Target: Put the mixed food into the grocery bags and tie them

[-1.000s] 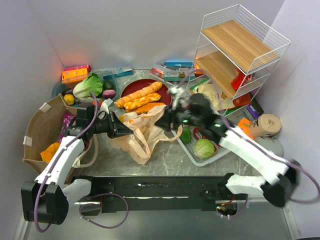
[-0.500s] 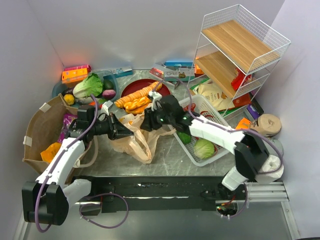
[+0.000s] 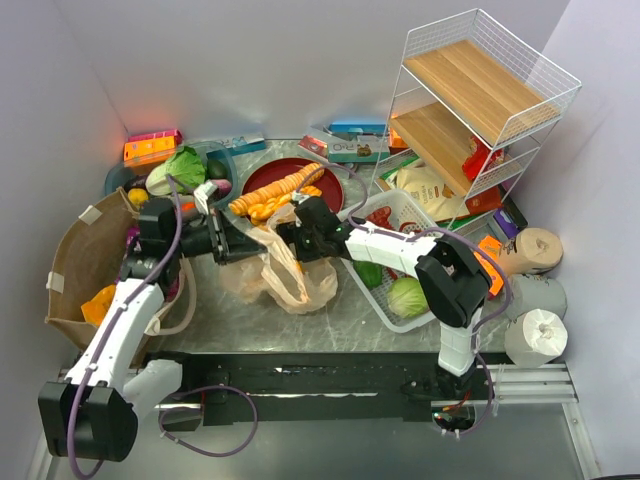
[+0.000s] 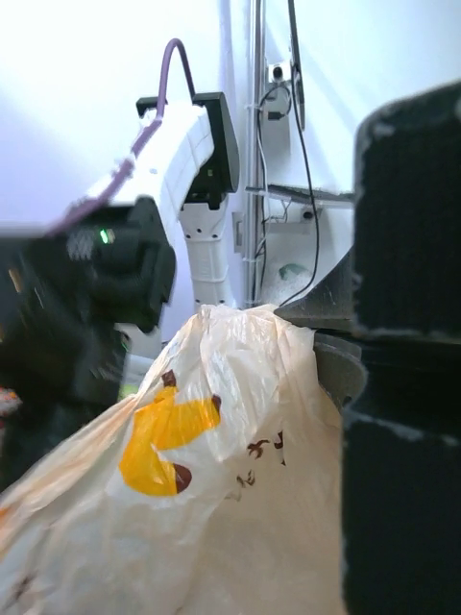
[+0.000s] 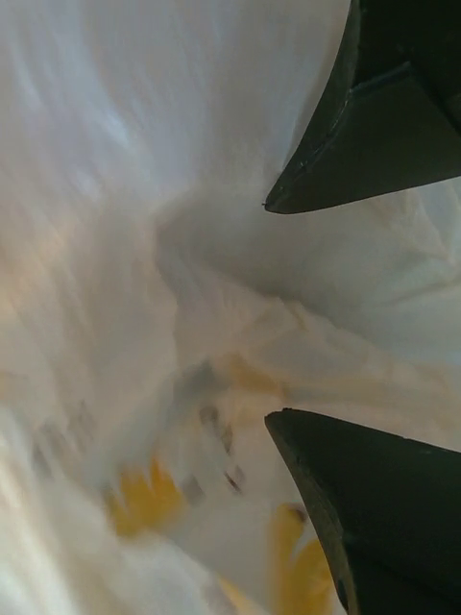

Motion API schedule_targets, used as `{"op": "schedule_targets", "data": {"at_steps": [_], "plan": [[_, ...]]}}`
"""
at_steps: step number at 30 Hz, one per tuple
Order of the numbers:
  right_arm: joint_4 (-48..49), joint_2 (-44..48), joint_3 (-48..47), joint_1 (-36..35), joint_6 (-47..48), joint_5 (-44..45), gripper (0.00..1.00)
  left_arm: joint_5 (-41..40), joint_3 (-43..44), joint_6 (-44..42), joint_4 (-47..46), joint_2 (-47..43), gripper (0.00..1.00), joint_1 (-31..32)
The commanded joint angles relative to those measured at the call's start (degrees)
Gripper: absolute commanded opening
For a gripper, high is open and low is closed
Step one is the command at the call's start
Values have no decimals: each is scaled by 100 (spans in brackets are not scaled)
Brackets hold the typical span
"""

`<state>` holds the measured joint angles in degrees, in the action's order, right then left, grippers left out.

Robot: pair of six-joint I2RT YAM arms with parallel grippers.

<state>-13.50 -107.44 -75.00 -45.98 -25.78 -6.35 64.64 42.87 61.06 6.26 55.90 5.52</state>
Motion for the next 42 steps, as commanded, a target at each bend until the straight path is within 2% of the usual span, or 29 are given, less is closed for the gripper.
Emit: {"op": "schedule_targets", "data": {"at_steps": [1,5,7,10,12,19,25,30,33,34,35,38,42], "plan": [[-863,390,-15,-8,-137,995,91,102,985,-497,504,0,1,-147],[-1023,601,450,-8,-269,1197,92,-389,1705,-1393,1525,88,1,-410],[-980,723,583,-17,-279,1215,93,-522,1786,-1693,1702,62,1,-455],[-857,899,610,-25,-138,1014,93,-803,1541,-1912,1799,35,1,-499],[-655,1031,566,-26,-7,707,93,-1249,1286,-2376,2141,53,1,-517],[-276,2163,390,-61,495,-463,94,-1857,731,-3187,2484,342,1,-543],[-495,3263,398,-43,706,-254,95,-2043,705,-3618,2503,834,1,-543],[-1338,3756,416,237,680,791,99,-1938,749,-3811,2388,1107,1,-543],[-1630,3826,801,966,470,671,99,-1991,863,-3943,2406,1195,1,-543],[-1621,3853,1107,1420,416,305,99,-1982,881,-3952,2371,1187,1,-543],[-1595,3879,1250,1547,390,292,99,-1973,855,-3961,2293,1169,1,-543],[-1577,3836,1550,1723,451,582,99,-1982,793,-3935,2204,1151,1,-674],[-1840,3231,1585,1732,442,811,98,-2245,731,-3865,2090,1143,1,-666]]}}
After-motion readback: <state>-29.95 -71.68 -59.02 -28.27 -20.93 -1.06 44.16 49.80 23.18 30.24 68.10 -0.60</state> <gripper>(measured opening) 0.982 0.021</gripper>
